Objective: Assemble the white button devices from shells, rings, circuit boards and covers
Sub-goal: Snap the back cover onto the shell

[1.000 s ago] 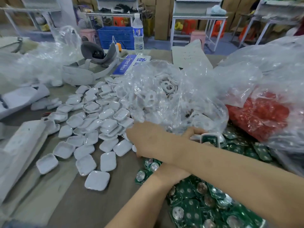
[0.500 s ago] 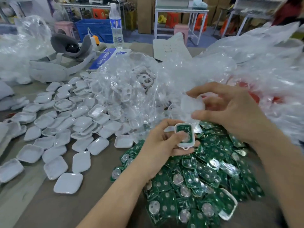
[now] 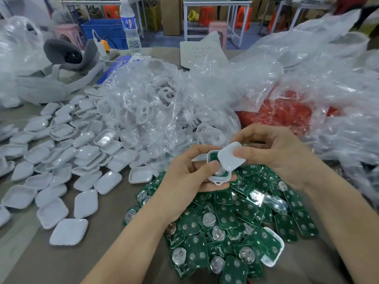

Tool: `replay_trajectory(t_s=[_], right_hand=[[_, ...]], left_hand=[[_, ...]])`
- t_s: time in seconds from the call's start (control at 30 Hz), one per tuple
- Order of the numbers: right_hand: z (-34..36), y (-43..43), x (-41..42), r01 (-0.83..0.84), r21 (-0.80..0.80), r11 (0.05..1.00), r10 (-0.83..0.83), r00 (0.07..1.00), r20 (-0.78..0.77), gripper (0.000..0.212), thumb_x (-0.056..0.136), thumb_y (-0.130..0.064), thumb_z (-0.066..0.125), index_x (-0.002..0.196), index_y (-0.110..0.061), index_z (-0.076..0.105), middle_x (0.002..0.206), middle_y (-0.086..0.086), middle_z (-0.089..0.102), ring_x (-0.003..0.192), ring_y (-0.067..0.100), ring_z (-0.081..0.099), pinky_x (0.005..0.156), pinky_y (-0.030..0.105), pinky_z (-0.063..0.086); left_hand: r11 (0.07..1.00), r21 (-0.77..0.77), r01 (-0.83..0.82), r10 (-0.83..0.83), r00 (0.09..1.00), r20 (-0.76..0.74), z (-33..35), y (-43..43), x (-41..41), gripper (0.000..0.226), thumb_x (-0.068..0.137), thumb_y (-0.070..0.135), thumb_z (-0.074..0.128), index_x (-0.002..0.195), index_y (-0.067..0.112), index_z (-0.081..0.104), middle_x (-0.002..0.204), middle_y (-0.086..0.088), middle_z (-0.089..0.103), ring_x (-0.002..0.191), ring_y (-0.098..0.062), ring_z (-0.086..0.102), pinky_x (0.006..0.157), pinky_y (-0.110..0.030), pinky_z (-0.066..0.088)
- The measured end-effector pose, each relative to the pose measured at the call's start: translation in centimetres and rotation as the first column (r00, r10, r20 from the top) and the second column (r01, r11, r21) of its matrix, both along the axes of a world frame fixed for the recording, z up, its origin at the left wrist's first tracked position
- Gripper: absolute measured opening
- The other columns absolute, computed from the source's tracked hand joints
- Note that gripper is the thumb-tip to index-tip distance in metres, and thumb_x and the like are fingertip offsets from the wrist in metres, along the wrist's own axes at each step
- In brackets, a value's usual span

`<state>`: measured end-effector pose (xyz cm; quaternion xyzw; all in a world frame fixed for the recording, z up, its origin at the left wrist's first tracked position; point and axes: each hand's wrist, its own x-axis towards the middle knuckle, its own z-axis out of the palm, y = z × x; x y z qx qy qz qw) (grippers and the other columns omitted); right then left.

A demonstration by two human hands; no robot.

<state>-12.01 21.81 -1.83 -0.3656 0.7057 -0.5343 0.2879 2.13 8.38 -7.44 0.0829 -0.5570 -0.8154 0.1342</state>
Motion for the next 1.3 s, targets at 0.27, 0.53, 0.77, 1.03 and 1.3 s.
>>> replay_trajectory(t_s=[0.27, 0.53, 0.77, 1.03, 1.3], right_hand=[[0.3, 0.0, 0.5, -0.069, -0.038, 0.997, 0.069, 0.998, 0.008, 0.027, 0.066, -0.018, 0.072, 0.092, -0.016, 0.075, 0.082, 0.009, 0.070, 0.064, 0.010, 0.065, 0.060, 0.018, 0.055], [0.4, 0.8, -0.3, -0.212, 0.172, 0.962, 0.233, 0.966, -0.114, 0.046, 0.065, -0.017, 0.083, 0.107, -0.034, 0.071, 0.102, -0.001, 0.072, 0.090, 0.016, 0.071, 0.087, 0.023, 0.055], [0.9, 1.1, -0.1, -0.256, 0.228, 0.939, 0.312, 0.915, -0.256, 0.043, 0.065, -0.022, 0.085, 0.102, -0.035, 0.068, 0.097, -0.008, 0.069, 0.080, 0.021, 0.070, 0.078, 0.039, 0.059], [1.5, 1.3, -0.3, -0.299, 0.341, 0.891, 0.410, 0.853, -0.324, 0.047, 0.065, -0.025, 0.087, 0.102, -0.040, 0.062, 0.088, -0.009, 0.068, 0.072, 0.015, 0.066, 0.073, 0.042, 0.057], [1.9, 0.9, -0.3, -0.353, 0.366, 0.861, 0.484, 0.788, -0.380, 0.044, 0.068, -0.020, 0.085, 0.105, -0.030, 0.063, 0.090, -0.031, 0.059, 0.068, 0.006, 0.061, 0.066, 0.024, 0.054]], left_hand=[[0.998, 0.014, 0.056, -0.056, 0.998, 0.039, 0.4, 0.1, 0.1, 0.035, 0.086, 0.019, 0.060, 0.121, 0.025, 0.064, 0.105, -0.011, 0.075, 0.092, -0.029, 0.073, 0.072, -0.025, 0.059], [0.983, 0.118, 0.139, -0.146, 0.988, 0.054, 0.8, -0.2, 0.3, 0.037, 0.097, -0.005, 0.041, 0.116, 0.013, 0.067, 0.104, -0.020, 0.073, 0.091, -0.033, 0.073, 0.073, -0.027, 0.059], [0.978, 0.122, 0.169, -0.181, 0.979, 0.096, 1.2, 0.1, 0.3, 0.036, 0.080, 0.002, 0.053, 0.105, 0.017, 0.075, 0.100, -0.020, 0.074, 0.088, -0.031, 0.074, 0.069, -0.024, 0.059], [0.959, 0.162, 0.234, -0.249, 0.965, 0.080, 1.2, -0.2, 0.5, 0.045, 0.076, -0.002, 0.042, 0.105, 0.008, 0.074, 0.101, -0.022, 0.072, 0.084, -0.036, 0.073, 0.068, -0.029, 0.060], [0.955, 0.122, 0.270, -0.286, 0.949, 0.133, 1.4, -0.1, 0.6, 0.046, 0.077, 0.002, 0.039, 0.116, -0.002, 0.062, 0.099, -0.024, 0.072, 0.085, -0.036, 0.073, 0.068, -0.028, 0.060]])
